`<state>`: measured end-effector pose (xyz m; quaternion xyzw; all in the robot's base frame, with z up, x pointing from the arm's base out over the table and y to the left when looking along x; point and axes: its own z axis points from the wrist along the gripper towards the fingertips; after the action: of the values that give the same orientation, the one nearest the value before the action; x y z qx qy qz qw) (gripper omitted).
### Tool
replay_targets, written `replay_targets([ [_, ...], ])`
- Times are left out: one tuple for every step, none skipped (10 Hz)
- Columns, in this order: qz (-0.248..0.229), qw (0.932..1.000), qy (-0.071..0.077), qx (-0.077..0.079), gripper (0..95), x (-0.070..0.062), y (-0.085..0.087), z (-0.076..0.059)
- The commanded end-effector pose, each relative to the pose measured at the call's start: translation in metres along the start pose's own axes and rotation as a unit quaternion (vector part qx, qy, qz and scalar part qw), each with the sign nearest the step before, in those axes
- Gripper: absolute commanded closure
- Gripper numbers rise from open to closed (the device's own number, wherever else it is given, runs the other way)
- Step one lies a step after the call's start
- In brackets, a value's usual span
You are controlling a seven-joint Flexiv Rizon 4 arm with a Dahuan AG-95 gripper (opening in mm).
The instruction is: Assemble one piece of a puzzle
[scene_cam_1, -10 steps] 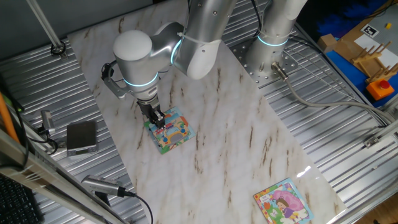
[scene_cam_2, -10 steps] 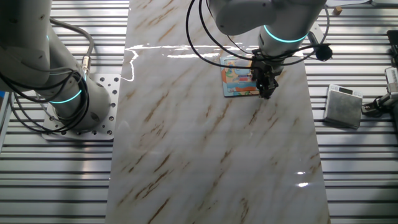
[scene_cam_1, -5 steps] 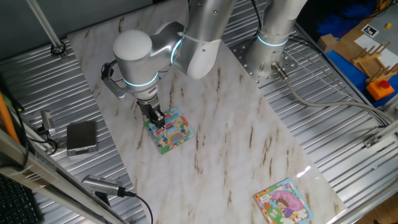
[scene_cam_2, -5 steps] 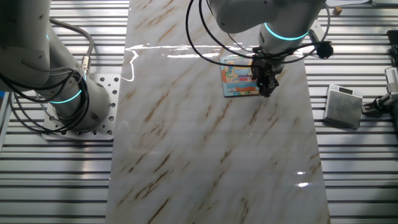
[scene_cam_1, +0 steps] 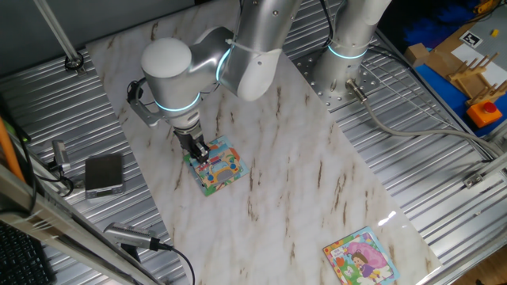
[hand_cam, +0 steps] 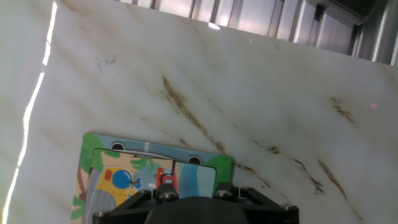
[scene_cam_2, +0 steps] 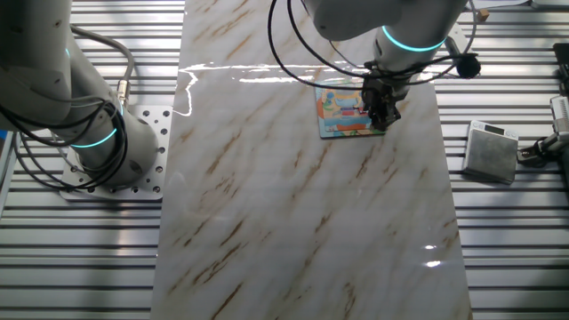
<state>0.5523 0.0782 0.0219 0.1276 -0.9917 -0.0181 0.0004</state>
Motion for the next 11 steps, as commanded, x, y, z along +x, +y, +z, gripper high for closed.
replay_targets([
  [0.004,1.0000,0.000,-0.004,57.0,-0.003,0.007,-0.002],
  [0.007,1.0000,0.000,-0.005,57.0,-0.006,0.010,-0.003],
  [0.009,0.9999,0.000,-0.006,57.0,-0.009,0.014,-0.002],
  [0.011,0.9999,0.000,-0.006,38.0,-0.011,0.018,-0.002],
  [0.011,0.9999,0.000,-0.006,38.0,-0.013,0.020,-0.001],
  [0.010,0.9999,0.000,-0.007,38.0,-0.014,0.022,-0.001],
  [0.010,0.9999,0.000,-0.008,38.0,-0.015,0.023,0.000],
  [0.010,0.9999,0.000,-0.007,38.0,-0.016,0.024,0.001],
  [0.011,0.9999,0.000,-0.007,38.0,-0.017,0.024,0.001],
  [0.011,0.9999,0.000,-0.007,38.0,-0.018,0.026,0.003],
  [0.013,0.9999,0.000,-0.007,38.0,-0.020,0.027,0.005],
])
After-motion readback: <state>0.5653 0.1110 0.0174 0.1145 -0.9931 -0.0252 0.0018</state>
